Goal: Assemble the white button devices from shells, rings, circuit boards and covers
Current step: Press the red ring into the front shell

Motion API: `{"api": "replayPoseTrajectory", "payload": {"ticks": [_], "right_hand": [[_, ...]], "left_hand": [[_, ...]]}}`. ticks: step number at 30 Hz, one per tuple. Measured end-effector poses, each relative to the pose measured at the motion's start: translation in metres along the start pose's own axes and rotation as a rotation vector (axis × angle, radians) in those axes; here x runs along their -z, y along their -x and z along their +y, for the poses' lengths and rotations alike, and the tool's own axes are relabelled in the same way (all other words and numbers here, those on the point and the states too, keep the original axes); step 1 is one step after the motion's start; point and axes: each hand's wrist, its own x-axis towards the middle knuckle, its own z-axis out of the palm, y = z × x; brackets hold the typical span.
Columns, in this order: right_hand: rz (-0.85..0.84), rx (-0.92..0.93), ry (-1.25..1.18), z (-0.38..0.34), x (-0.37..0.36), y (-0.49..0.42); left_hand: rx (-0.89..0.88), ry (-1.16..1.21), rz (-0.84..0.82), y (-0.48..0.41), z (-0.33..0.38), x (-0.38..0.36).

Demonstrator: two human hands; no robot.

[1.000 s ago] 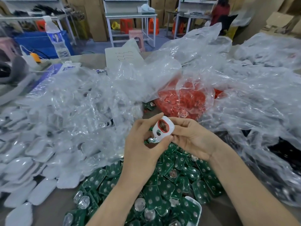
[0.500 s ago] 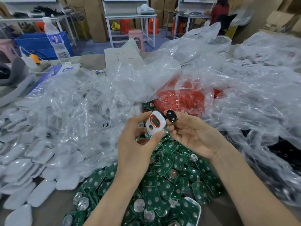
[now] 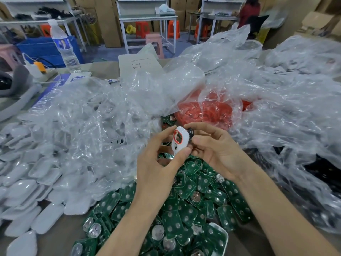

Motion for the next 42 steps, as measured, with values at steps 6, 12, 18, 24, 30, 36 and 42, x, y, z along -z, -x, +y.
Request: {"api": "replayPoseTrajectory", "payload": {"ticks": [6, 12, 18, 24, 30, 36, 42], "right_hand": [[0.204, 0.300, 0.527, 0.005, -0.009, 0.003], [0.262, 0.285, 0.709, 0.003, -0.009, 0.004], [0.318, 0.290, 0.728, 0.003, -0.010, 0.005], [0.351, 0.223, 0.669, 0.011, -0.010, 0.002], [0.293, 0.187, 0.670, 0.007, -0.009, 0.003], [0.232, 0.114, 0.672, 0.002, -0.007, 0.005], [0.188, 0.085, 0.621, 0.000, -0.009, 0.006]], "left_hand": [[0.180, 0.264, -0.074, -0.002, 0.004, -0.001], [0.226, 0.253, -0.107, -0.005, -0.002, 0.001], [0.217, 0.188, -0.103, -0.006, -0.005, 0.000], [0.273, 0.204, -0.164, -0.003, -0.003, -0.001], [0.251, 0.192, -0.211, -0.005, -0.005, 0.003], [0.239, 0.092, -0.171, -0.004, -0.008, 0.002], [0.257, 0.163, -0.143, -0.003, -0.006, -0.002]]}}
